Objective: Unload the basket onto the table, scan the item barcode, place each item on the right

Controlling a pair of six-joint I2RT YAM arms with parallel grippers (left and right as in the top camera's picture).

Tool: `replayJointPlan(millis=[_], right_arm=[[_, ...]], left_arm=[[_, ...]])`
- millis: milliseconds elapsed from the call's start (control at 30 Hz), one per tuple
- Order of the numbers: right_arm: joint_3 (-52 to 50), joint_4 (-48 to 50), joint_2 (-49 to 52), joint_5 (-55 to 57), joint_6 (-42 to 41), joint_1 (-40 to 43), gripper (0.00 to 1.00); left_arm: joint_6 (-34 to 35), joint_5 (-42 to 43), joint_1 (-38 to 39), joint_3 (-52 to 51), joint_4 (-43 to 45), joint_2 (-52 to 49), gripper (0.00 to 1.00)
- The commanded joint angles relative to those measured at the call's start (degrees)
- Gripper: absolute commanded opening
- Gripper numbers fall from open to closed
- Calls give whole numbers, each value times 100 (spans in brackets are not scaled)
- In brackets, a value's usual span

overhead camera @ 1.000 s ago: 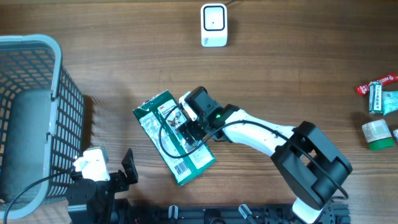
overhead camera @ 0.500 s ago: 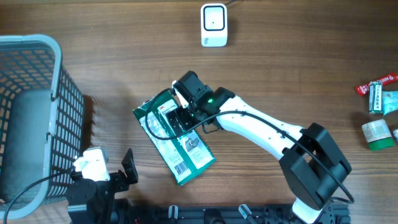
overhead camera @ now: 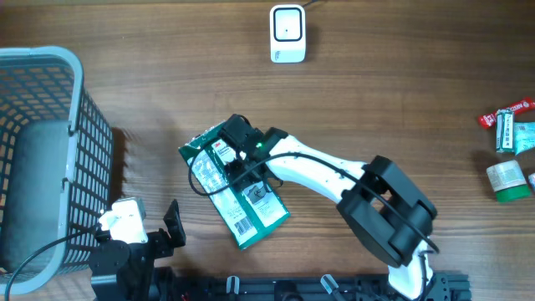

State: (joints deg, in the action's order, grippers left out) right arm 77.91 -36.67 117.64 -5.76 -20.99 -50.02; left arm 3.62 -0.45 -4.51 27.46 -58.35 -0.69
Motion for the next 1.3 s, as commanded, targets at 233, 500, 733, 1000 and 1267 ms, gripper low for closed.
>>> replayJointPlan(millis=[233, 500, 733, 1000, 1267], right_arm=[[-17, -610, 501, 35, -907, 173, 4], [-17, -2892, -1272, 3670, -3036, 870, 5], [-17, -2028, -1298, 2461, -2374, 1311, 68], [-103, -1473, -1298, 2037, -2256, 1427, 100], [-678, -942, -1016, 1777, -1322, 1517, 100]], left_arm=[[28, 66, -11, -31, 17, 35, 100], [28, 66, -11, -31, 17, 35, 100], [28, 66, -11, -31, 15, 35, 100], [28, 66, -11, -31, 17, 35, 100], [28, 66, -11, -31, 17, 35, 100]])
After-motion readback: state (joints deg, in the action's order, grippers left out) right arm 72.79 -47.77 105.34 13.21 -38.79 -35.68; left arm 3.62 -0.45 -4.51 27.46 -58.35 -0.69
